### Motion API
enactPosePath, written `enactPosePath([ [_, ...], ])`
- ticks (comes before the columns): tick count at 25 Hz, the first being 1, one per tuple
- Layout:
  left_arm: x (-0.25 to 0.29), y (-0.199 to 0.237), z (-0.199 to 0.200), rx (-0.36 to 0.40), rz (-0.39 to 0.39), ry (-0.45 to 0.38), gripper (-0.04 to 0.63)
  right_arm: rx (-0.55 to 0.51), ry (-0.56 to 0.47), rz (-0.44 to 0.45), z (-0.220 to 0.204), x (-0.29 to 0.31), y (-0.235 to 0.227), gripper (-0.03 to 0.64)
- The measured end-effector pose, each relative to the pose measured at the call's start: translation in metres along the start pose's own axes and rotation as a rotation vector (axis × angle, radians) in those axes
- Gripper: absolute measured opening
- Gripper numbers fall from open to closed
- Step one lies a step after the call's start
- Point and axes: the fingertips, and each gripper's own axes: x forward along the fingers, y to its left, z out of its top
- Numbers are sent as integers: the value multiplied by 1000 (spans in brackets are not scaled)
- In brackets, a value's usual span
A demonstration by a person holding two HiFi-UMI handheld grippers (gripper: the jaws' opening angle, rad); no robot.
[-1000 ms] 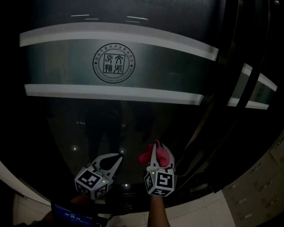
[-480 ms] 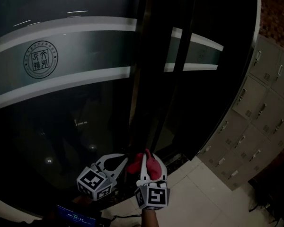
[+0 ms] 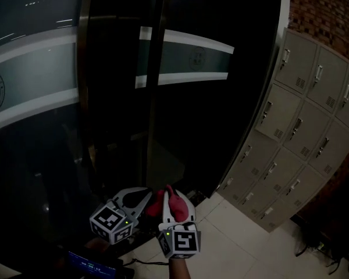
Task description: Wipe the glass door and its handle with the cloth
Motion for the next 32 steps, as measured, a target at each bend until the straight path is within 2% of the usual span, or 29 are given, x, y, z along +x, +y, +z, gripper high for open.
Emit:
enactPosePath([
  [6,60,-7,2,-3,6,5,16,-37,-13,52,1,27,-50,52],
  [12,115,21,5,6,89,-2,15,-35,-52,143,4,77,-87,52],
  [17,160,60,11,36,196,-32,15,-32,-68,280,9,140,-109,52],
  [21,192,100,17,10,295,-51,15,-15,-81,399,4,201,-119,52],
  [24,204,118,25,4,364,-44,15,3,-71,491,11,232,-115,52],
  [28,208,131,37,2,444,-39,15,14,-130,602,24,268,-105,52],
  [32,205,143,42,17,513,-39,15,21,-172,677,34,300,-95,52],
])
